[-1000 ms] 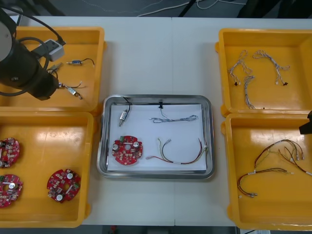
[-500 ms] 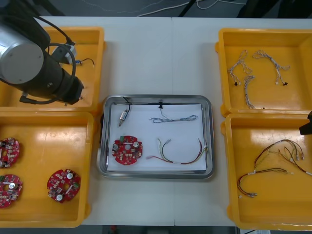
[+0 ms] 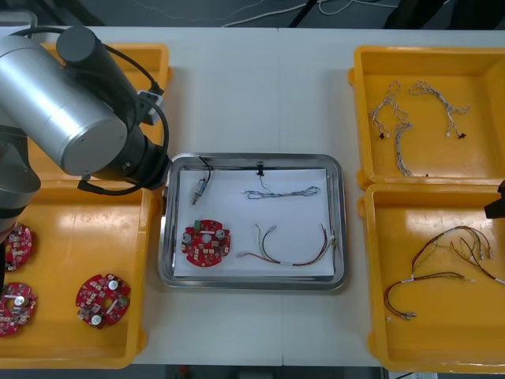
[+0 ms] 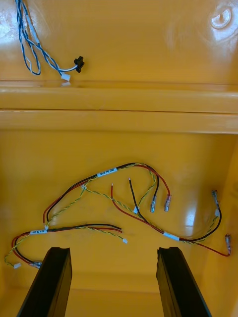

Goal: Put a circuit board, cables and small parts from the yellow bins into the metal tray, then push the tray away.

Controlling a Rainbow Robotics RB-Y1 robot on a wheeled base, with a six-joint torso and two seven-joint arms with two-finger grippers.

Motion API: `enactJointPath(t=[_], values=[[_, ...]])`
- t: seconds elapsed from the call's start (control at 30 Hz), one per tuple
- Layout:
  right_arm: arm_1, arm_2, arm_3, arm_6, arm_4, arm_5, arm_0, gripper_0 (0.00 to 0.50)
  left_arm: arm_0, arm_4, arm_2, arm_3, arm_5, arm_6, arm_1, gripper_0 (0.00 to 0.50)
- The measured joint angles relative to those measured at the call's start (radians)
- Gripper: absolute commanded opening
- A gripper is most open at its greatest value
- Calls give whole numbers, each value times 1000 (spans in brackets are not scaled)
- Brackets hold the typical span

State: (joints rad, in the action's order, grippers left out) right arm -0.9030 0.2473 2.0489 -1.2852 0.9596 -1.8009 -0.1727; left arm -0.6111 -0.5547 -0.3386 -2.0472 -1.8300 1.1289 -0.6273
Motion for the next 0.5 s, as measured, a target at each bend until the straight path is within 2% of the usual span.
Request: enactJointPath(t=[0.2,0.5], values=[[0,0,0,0,0,0,0,500,0,23,-61,-34,0,-100,20,0],[0,0,0,0,0,0,0,500,0,78,-138,-48,-6,-106,58,0]])
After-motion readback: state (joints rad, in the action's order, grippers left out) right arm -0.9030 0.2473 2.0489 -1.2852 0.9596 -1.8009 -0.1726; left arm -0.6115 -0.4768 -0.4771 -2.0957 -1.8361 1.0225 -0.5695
